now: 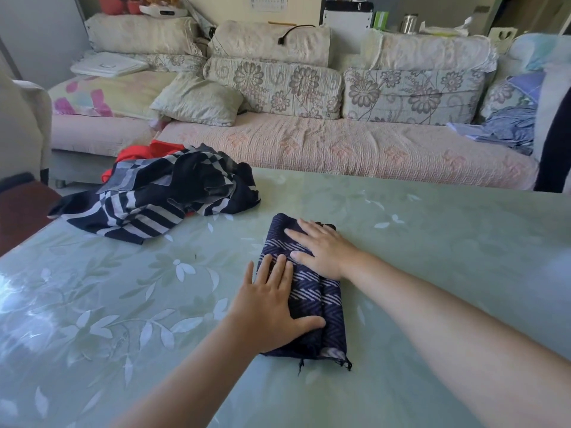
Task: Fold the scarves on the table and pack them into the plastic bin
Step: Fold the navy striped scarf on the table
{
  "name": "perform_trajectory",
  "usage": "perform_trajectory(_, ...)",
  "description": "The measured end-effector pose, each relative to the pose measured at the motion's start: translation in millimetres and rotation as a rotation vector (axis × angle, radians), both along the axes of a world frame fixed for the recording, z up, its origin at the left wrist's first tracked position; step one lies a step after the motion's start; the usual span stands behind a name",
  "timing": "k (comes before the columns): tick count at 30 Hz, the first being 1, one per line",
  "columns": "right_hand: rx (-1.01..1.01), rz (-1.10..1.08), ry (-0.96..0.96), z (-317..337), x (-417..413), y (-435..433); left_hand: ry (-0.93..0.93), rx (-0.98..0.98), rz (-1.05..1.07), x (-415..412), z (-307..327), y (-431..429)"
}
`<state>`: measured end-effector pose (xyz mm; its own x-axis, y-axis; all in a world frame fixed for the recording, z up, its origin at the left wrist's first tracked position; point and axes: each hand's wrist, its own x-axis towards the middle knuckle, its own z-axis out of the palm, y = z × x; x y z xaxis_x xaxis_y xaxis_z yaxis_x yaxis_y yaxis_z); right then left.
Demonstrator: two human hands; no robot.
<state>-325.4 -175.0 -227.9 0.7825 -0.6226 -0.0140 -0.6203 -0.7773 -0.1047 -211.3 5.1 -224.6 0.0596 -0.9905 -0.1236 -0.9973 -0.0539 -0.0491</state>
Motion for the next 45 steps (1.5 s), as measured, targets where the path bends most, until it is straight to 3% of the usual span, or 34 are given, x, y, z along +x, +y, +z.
perform_trajectory(7, 0.022, -0.204, 0.104, 8, -17, 8, 0.182, -0.034, -0.11, 15, 3, 19)
perform_trajectory(10, -0.04, -0.105, -0.002, 15, -36, 31, 0.455, -0.073, -0.019, 18, 6, 24)
perform_trajectory(12, -0.028, 0.029, -0.041, 19, -53, 50, 0.529, -0.155, 0.049, 20, 6, 24)
perform_trajectory(15, -0.049, 0.232, -0.045, 16, -75, 73, 0.462, -0.154, 0.073, 21, 7, 22)
perform_trajectory(19, -0.091, 0.331, -0.143, 8, -91, 98, 0.323, -0.15, 0.01, 9, 13, 25)
perform_trajectory(23, -0.202, 0.495, -0.18, -2, -98, 115, 0.3, -0.071, -0.028, -6, 15, 31)
perform_trajectory(30, 0.006, 0.322, -0.267, 9, -138, 112, 0.282, 0.005, -0.183, -13, 17, 55)
perform_trajectory(32, -0.065, 0.344, -0.249, 8, -148, 114, 0.192, -0.001, -0.243, -21, 12, 63)
perform_trajectory(35, -0.336, 0.447, -0.127, 4, -149, 125, 0.152, -0.028, -0.251, -26, 3, 65)
perform_trajectory(38, -0.413, 0.516, -0.195, -2, -138, 133, 0.131, -0.063, -0.259, -22, 0, 63)
perform_trajectory(41, -0.235, 0.412, -0.357, 0, -132, 135, 0.147, -0.143, -0.297, -20, 4, 66)
perform_trajectory(45, -0.041, 0.19, -0.387, 15, -137, 130, 0.212, -0.36, -0.405, -19, 10, 70)
